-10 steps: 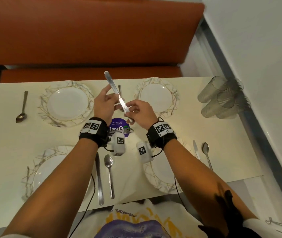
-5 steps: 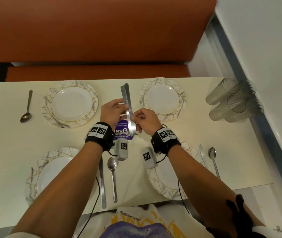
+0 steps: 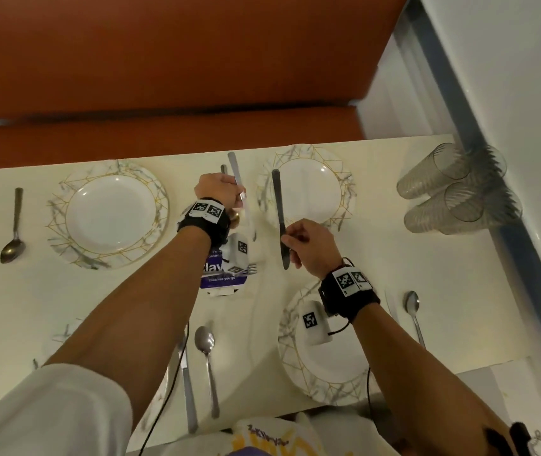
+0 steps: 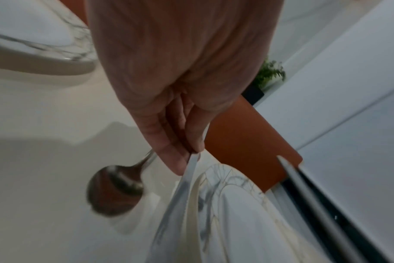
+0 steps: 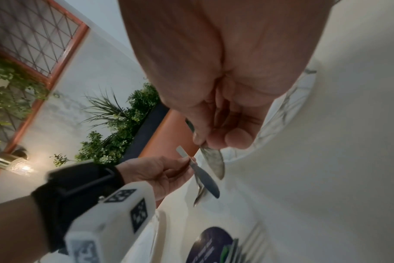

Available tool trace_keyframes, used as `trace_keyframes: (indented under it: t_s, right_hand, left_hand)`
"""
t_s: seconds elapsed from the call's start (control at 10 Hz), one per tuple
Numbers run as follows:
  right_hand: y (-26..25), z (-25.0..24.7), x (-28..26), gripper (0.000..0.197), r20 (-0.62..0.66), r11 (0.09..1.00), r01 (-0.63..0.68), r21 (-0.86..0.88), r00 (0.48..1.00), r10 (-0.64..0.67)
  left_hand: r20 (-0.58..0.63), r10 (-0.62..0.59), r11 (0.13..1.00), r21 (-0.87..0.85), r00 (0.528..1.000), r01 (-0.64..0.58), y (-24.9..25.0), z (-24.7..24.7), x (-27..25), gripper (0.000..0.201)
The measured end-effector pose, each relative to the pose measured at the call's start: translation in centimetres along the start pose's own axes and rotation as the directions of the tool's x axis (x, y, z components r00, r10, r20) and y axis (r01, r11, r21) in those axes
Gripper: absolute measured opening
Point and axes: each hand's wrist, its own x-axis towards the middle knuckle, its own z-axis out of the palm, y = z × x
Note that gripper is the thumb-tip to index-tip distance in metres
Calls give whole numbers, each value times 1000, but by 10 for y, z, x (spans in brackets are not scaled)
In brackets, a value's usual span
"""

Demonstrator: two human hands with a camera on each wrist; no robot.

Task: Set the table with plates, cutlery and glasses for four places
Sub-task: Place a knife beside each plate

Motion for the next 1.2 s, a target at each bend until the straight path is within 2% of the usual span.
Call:
trace_keyframes:
  t_s: [0.1, 0.3, 0.4, 0.5, 0.6, 0.8, 0.9, 1.0, 1.2]
  right_hand:
    - [6, -11, 2, 12, -48, 1000, -10, 9, 999, 11]
    - [11, -21, 2, 9, -73, 999, 0, 34, 997, 2]
    - [11, -23, 0, 8, -81, 999, 5, 42, 997, -2]
    - [12, -25, -1, 8, -84, 998, 1, 58, 996, 4]
    - [12, -26, -3, 9, -89, 997, -8, 71, 996, 14]
    - [13, -30, -3, 8, -100, 998, 3, 63, 995, 3]
    - [13, -30, -3, 8, -106, 998, 13, 57, 994, -7]
    - [13, -29, -3, 8, -103, 999, 20, 48, 995, -15]
    - [11, -28, -2, 7, -105, 999, 15, 48, 994, -10]
  left_hand:
    - [11, 15, 988, 153, 1000, -17, 6, 13, 18, 13]
    - [24, 2, 949, 316, 1000, -9, -2, 24, 43, 13]
    - [-6, -18, 957, 291, 1000, 19, -8, 28, 49, 16]
    - [25, 48, 950, 307, 999, -54, -11, 31, 54, 19]
    - [-11, 93, 905, 418, 996, -80, -12, 34, 58, 26]
    - [-8, 99, 919, 384, 995, -88, -25, 41, 76, 31]
    - [-20, 74, 927, 371, 997, -61, -34, 45, 91, 31]
    - [-99, 27, 914, 405, 995, 16, -30, 46, 93, 42]
    - [-136, 1, 911, 408, 991, 55, -33, 50, 103, 44]
